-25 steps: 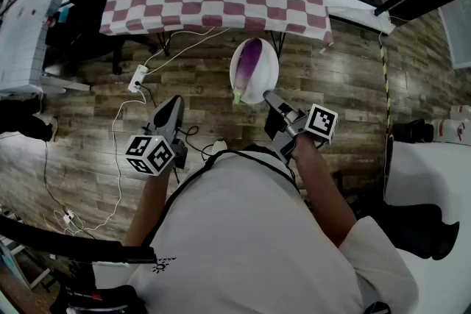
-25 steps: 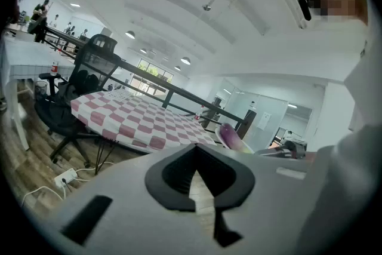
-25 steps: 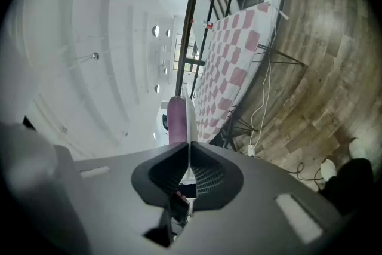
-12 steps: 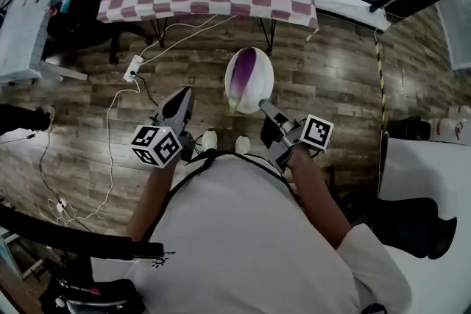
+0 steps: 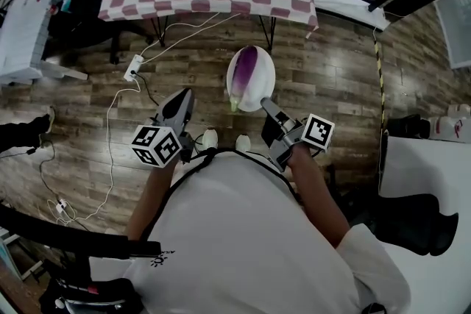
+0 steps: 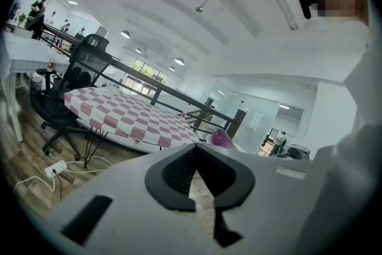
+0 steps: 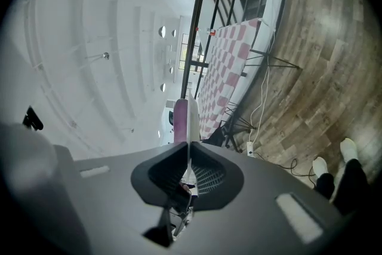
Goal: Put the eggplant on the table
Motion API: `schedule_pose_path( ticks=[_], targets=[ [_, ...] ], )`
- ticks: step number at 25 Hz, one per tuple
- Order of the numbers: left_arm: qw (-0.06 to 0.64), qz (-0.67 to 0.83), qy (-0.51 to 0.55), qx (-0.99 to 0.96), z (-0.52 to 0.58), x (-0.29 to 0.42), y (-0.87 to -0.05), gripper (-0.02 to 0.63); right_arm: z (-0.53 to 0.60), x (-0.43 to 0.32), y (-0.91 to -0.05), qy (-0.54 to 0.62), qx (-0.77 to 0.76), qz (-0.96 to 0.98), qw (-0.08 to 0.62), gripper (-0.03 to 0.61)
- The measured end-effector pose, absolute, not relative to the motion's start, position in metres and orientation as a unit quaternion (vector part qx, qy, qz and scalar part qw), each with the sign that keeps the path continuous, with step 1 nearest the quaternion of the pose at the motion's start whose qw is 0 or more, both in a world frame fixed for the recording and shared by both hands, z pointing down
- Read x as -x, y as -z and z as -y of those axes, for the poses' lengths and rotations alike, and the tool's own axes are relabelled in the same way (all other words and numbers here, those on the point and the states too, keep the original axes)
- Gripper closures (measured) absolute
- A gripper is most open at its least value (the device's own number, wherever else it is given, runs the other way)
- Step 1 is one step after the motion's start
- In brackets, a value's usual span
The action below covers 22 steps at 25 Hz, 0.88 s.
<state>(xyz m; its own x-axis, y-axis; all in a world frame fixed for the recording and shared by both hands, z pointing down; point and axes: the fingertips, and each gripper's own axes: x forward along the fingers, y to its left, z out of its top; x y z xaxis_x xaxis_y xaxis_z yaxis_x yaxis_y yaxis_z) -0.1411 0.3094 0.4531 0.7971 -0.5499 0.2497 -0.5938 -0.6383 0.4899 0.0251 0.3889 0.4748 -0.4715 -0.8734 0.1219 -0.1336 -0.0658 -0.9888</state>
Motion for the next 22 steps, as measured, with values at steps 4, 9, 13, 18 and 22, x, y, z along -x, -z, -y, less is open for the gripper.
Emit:
schedule_pose_path(
  ticks=[4, 9, 13, 18, 22],
  targets=[
    [0.283, 0.311, -0.036, -0.906, -0.3, 0.152, -0.453, 0.614, -0.382, -0.017, -0.472, 0.596, 0.42, -0.609, 0.312, 0.552],
    [0.284, 0.306, -0.036, -0.908, -0.286, 0.171, -0.455, 0.614, -0.372, -0.003, -0.468, 0.589, 0.425, -0.609, 0.32, 0.552],
    [0.285, 0.299, -0.034, -0.91, -0.27, 0.194, -0.458, 0.614, -0.36, 0.014, -0.464, 0.58, 0.434, -0.606, 0.328, 0.552],
    [0.285, 0.293, -0.036, -0.912, -0.256, 0.214, -0.462, 0.614, -0.35, 0.029, -0.462, 0.572, 0.438, -0.604, 0.34, 0.552],
    [0.286, 0.288, -0.035, -0.913, -0.247, 0.228, -0.464, 0.614, -0.344, 0.042, -0.461, 0.567, 0.444, -0.601, 0.346, 0.552]
  ],
)
